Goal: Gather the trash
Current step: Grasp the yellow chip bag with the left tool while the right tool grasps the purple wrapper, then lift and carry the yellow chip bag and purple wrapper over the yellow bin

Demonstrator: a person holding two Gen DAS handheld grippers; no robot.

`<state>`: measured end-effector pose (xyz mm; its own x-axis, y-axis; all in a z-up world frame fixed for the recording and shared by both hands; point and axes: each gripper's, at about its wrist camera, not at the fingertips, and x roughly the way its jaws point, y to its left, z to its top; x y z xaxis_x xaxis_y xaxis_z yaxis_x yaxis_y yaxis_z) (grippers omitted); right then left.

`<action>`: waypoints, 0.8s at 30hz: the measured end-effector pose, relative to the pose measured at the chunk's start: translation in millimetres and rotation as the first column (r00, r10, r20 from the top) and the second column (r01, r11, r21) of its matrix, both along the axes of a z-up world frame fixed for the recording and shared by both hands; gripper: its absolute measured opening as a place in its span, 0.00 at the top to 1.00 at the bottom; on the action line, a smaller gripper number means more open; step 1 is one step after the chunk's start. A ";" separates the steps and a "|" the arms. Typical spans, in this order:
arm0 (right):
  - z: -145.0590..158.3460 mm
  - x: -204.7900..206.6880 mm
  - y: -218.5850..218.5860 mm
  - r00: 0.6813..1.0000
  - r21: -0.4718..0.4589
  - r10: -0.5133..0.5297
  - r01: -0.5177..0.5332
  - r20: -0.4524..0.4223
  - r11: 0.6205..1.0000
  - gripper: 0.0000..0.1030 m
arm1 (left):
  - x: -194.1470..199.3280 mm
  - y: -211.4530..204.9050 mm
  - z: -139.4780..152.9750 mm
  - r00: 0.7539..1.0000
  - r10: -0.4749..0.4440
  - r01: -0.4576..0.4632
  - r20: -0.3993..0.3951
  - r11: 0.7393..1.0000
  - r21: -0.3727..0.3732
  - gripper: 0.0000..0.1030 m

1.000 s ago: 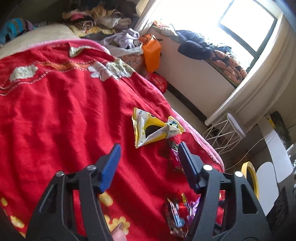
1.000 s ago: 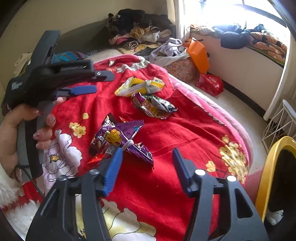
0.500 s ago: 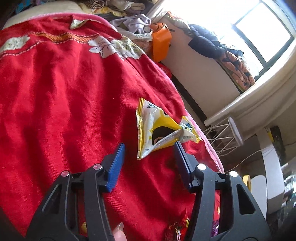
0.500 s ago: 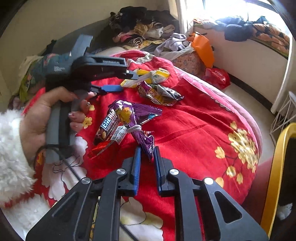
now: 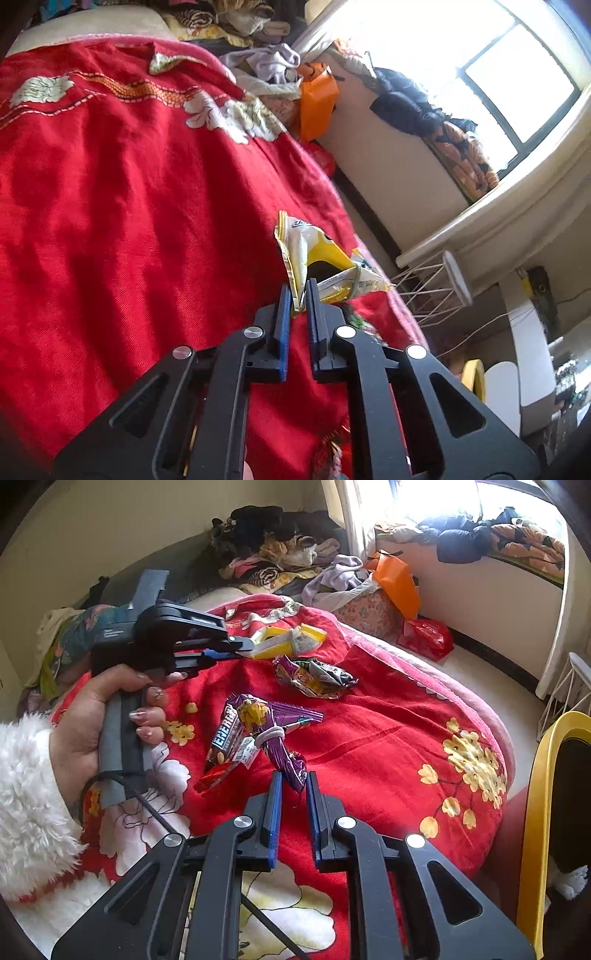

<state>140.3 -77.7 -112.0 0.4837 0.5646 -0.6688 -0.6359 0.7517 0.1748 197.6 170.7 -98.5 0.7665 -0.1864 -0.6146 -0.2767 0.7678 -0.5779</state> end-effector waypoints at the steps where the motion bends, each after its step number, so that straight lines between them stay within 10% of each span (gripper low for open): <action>1: 1.3 -0.6 -1.0 1.000 0.002 -0.001 0.001 0.003 1.000 0.88 | -4.9 0.1 3.8 1.000 0.003 -0.004 0.012 1.000 0.004 0.96; 24: 31.5 -23.8 -25.6 0.997 0.058 -0.041 0.037 0.072 0.998 0.89 | -67.7 -13.1 71.8 0.982 -0.046 0.033 0.185 0.996 0.078 0.97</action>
